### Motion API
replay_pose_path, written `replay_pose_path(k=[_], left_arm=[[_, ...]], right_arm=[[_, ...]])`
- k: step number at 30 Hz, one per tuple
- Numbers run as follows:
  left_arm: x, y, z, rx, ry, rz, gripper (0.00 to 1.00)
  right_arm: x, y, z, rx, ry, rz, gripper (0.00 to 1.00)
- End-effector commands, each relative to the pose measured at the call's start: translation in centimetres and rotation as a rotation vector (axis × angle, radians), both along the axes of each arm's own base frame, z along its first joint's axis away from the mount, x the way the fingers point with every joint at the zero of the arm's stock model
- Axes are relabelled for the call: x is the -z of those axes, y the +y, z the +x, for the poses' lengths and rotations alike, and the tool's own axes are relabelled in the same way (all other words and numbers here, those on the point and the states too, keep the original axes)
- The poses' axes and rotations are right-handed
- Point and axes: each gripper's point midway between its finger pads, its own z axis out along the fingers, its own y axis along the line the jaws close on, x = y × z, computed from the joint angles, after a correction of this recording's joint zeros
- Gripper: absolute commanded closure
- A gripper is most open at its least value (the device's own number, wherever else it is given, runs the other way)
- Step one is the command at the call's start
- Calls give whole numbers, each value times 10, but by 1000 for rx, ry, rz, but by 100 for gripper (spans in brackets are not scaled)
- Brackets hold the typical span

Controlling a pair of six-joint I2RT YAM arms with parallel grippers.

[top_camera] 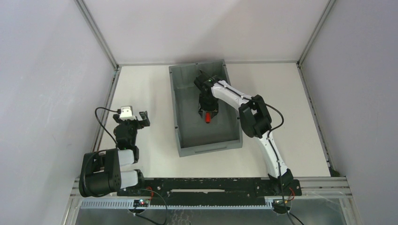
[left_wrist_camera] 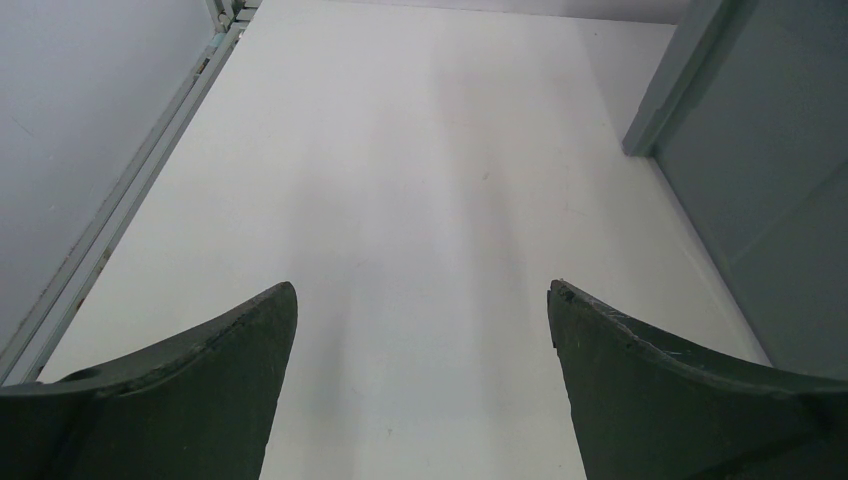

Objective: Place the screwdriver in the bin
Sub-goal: Place the screwdriver in the bin, then reset both arms

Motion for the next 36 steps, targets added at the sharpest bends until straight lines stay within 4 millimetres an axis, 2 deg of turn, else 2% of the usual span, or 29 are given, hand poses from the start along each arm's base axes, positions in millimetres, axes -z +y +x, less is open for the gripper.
replay_pose_path(k=[1,5,12,15,17,20,25,26,28,32,36], left_arm=[[-30,0,11,5,-92,7,0],[-30,-1,10,6,-92,7,0],[-30,0,10,5,-91,8,0],[-30,-1,11,6,-93,7,0],[-30,0,11,4,-92,7,0],[-30,-1,11,6,-93,7,0],[-30,0,11,5,-93,7,0],[-30,-1,11,6,-92,7,0],[-30,0,11,5,-92,7,0],[-30,-1,10,5,-92,8,0],[-30,-1,10,6,-92,7,0]], right_arm=[[-27,-1,5,-21,-57,19,37],[-55,1,7,-31,-107,52,31],[-117,5,9,-87,-229,142,21],[-146,5,10,-117,-300,175,11],[-167,4,12,-137,-356,195,1],[-195,-2,15,-161,-435,205,0],[-238,-24,22,-177,-556,191,0],[-259,-36,24,-176,-620,183,0],[-275,-50,28,-169,-673,168,0],[-300,-81,38,-146,-762,143,0],[-312,-117,48,-111,-830,113,0]])
